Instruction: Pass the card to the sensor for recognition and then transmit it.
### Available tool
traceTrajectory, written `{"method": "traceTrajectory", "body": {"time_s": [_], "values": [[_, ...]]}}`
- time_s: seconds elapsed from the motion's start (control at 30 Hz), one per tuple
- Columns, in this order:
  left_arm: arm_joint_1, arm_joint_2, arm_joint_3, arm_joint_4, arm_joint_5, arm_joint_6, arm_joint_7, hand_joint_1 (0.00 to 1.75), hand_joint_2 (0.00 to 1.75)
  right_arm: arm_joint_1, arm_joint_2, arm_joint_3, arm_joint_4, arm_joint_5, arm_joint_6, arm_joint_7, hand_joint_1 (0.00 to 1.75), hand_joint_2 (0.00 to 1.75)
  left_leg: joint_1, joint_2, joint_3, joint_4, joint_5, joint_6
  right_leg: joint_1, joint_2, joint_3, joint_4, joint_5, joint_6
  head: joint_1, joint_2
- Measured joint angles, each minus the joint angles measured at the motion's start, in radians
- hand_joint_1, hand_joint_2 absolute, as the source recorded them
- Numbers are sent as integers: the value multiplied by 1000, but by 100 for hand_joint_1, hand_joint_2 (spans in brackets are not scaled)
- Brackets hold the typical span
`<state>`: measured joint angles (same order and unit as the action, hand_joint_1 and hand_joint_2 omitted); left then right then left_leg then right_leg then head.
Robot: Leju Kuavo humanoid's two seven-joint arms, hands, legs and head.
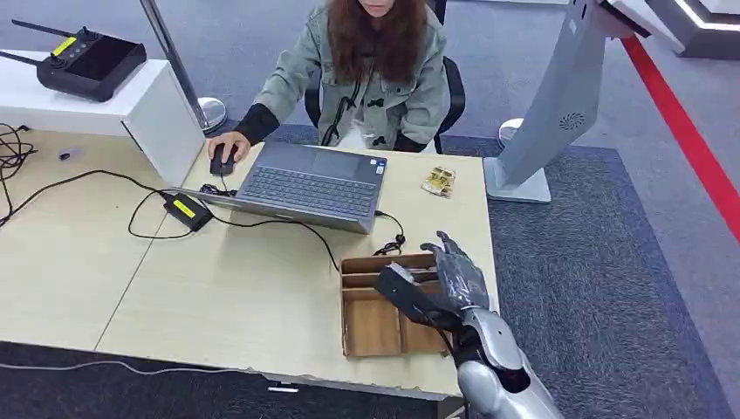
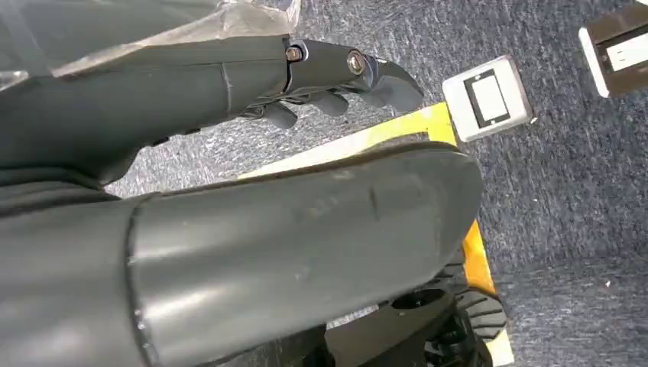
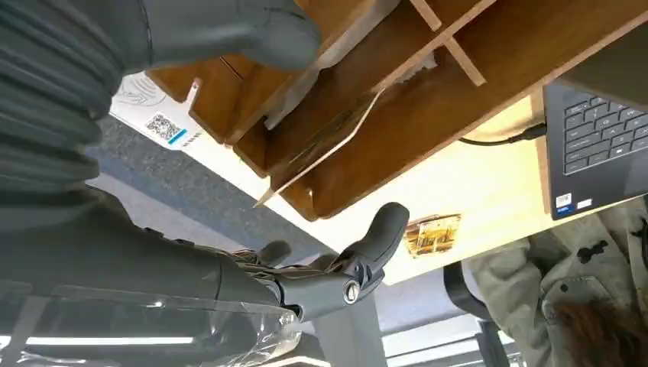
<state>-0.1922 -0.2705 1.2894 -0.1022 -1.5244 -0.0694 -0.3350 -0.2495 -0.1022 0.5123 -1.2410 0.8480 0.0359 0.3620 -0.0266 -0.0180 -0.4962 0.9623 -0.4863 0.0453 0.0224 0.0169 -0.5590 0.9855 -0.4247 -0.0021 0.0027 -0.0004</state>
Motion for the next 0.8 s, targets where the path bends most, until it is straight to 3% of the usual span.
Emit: {"method": "traceTrajectory", "body": {"time_s": [0.8], "values": [[0,0,-16,-5,0,-3,3,0,0,-19,8,0,33,0,-18,-3,72,175,0,0,0,0,0,0,0,0,0,0,0,0,0,0]]}}
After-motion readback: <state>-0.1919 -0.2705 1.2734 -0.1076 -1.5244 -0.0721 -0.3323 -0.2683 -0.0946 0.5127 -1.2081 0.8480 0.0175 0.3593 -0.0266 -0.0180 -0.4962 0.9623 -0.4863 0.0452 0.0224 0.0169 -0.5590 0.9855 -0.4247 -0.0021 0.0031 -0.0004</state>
